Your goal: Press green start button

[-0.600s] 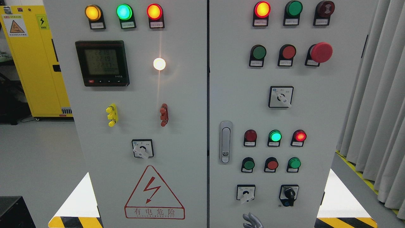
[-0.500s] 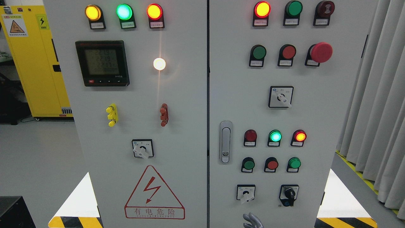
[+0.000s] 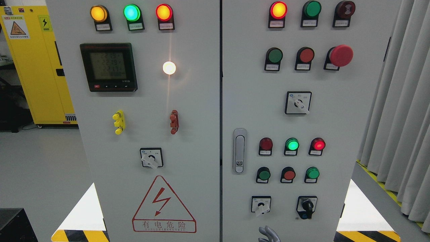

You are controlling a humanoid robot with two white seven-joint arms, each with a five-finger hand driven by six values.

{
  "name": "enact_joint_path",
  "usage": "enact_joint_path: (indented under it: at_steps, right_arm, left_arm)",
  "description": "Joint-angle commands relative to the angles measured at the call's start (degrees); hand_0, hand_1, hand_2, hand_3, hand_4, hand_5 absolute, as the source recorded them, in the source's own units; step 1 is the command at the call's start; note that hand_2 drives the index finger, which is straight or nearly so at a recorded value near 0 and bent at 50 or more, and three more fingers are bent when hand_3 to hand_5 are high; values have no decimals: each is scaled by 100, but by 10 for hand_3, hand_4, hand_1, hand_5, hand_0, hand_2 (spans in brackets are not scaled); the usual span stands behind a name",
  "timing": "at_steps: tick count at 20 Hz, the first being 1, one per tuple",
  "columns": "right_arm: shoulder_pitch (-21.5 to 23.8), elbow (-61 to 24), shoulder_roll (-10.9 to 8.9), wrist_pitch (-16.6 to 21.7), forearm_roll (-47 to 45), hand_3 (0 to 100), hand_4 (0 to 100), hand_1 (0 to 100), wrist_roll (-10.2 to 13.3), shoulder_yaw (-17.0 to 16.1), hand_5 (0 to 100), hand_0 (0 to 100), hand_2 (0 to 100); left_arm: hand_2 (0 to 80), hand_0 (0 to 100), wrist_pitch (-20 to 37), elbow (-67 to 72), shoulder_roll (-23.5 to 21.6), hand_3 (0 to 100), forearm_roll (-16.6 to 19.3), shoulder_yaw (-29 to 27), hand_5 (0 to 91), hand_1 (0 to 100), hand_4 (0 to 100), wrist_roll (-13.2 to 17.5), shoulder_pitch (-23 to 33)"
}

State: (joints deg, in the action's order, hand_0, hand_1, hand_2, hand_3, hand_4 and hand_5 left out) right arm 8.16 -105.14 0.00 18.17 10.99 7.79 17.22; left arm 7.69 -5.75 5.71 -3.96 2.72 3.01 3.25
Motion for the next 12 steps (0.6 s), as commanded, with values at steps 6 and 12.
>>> enact_joint_path:
  at_steps: [6, 12]
  right_arm:
    - [-16, -59, -79, -15, 1070, 586, 719, 795, 152, -272, 680, 442, 0]
    - [-227, -94, -44, -41, 3706, 859, 948, 906, 557, -966, 930, 612, 0]
  left_arm:
    - [0, 120, -4, 3, 0, 0, 0, 0, 0, 556, 0, -2, 0]
    - [0, 120, -4, 3, 0, 0, 0, 0, 0, 556, 0, -2, 0]
